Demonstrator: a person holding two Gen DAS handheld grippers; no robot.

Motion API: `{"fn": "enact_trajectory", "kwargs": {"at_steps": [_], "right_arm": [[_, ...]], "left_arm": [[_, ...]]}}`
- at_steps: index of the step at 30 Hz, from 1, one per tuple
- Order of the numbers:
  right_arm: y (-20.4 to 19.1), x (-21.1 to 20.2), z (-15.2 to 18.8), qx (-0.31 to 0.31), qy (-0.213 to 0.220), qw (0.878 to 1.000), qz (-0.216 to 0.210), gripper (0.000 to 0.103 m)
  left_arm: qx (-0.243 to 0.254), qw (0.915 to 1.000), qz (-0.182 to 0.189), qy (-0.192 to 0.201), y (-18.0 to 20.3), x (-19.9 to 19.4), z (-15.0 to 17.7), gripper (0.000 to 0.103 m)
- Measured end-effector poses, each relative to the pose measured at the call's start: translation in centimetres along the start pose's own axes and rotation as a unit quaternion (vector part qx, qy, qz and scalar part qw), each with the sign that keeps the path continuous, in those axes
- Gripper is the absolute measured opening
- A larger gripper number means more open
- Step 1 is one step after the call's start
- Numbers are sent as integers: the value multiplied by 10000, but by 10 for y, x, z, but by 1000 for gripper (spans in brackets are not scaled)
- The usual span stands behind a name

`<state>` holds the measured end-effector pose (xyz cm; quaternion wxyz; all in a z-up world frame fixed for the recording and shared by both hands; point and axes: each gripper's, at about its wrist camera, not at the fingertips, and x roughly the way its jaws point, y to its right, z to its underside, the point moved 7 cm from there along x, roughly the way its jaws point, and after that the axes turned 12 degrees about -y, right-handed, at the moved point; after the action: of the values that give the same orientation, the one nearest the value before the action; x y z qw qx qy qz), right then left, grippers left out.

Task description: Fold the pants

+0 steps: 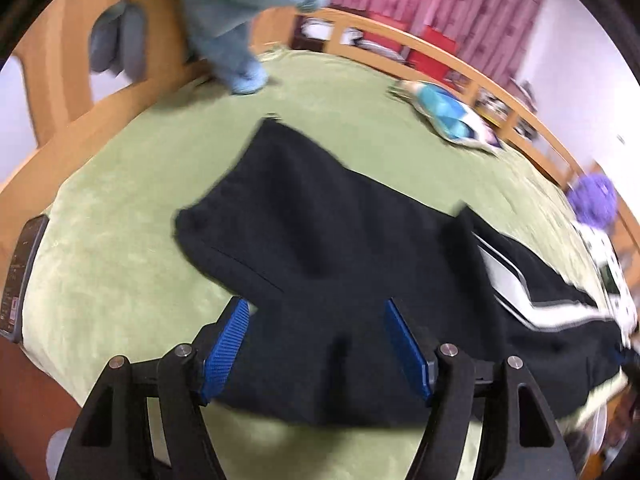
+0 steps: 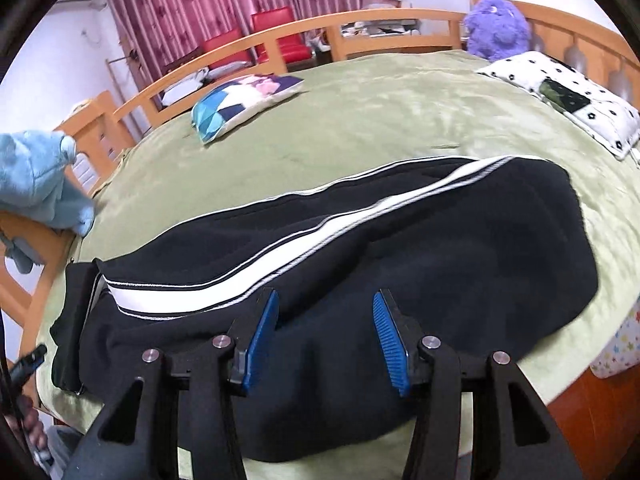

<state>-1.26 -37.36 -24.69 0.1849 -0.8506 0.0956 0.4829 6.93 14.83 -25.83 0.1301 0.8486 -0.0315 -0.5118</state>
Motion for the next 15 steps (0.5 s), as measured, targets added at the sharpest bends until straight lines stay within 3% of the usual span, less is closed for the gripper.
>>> {"fn": "enact_trajectory", "kwargs": {"at_steps": [9, 12, 14, 15], "right_arm": [[-19, 20, -5, -72, -53, 9989, 471, 50], [-24, 25, -4, -18, -144, 9983, 561, 50], [-29, 27, -3, 17, -176, 9982, 580, 50], [-31, 29, -3, 18, -187, 9981, 593, 50]], "left_arm": [[-581, 9968, -322, -439, -59, 59, -39, 59], [-937, 9939, -266, -518, -75, 78, -46, 57], [-1112, 9923, -132, -537, -79, 87, -51, 49], [-1168, 9916, -149, -544, -80, 91, -54, 40]]}}
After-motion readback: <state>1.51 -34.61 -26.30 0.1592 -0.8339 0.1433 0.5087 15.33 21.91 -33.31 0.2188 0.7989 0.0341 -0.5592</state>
